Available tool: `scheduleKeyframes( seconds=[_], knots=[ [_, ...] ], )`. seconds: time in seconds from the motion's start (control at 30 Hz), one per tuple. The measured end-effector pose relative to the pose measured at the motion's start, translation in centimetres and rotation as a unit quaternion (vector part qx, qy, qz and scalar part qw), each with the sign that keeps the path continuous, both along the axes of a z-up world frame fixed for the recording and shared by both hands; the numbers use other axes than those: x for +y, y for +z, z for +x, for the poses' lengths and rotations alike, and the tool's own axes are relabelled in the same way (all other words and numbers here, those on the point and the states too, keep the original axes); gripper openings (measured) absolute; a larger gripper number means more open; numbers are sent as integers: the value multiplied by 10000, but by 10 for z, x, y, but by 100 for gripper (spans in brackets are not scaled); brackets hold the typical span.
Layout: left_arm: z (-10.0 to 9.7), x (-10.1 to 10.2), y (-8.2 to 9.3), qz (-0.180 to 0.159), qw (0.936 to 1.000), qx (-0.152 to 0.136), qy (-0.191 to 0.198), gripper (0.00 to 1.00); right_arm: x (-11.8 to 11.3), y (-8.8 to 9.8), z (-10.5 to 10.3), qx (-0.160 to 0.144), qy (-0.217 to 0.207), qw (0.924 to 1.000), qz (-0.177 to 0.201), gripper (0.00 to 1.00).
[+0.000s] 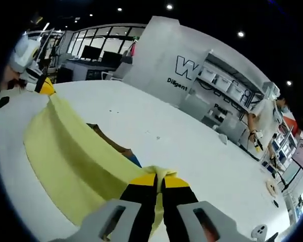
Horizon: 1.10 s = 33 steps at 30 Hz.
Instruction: Fold the garment on the visible template until the final outline fits inside the template.
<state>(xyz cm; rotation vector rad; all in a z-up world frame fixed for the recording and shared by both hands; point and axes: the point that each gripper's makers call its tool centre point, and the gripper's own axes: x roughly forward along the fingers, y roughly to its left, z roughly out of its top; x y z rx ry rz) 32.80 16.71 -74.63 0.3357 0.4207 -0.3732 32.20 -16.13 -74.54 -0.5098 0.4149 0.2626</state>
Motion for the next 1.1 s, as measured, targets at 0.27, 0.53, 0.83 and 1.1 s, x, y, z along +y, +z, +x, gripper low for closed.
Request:
scheduleKeyframes(
  seconds=[0.27,0.53,0.83,1.1],
  knots=[
    [15,-5,-19,184,9996,215,-57,2,-5,-15,15,153,64,9999,-47,0],
    [26,-4,-45,345,9982,495,-48,2,-4,-37,26,429,141,9989,-118,0],
    [29,-3,-68,435,9961,771,20,2,-3,-68,37,892,202,9953,-310,0],
    [29,-4,-80,469,9946,924,26,2,-5,-81,39,1073,223,9934,-328,0]
  ],
)
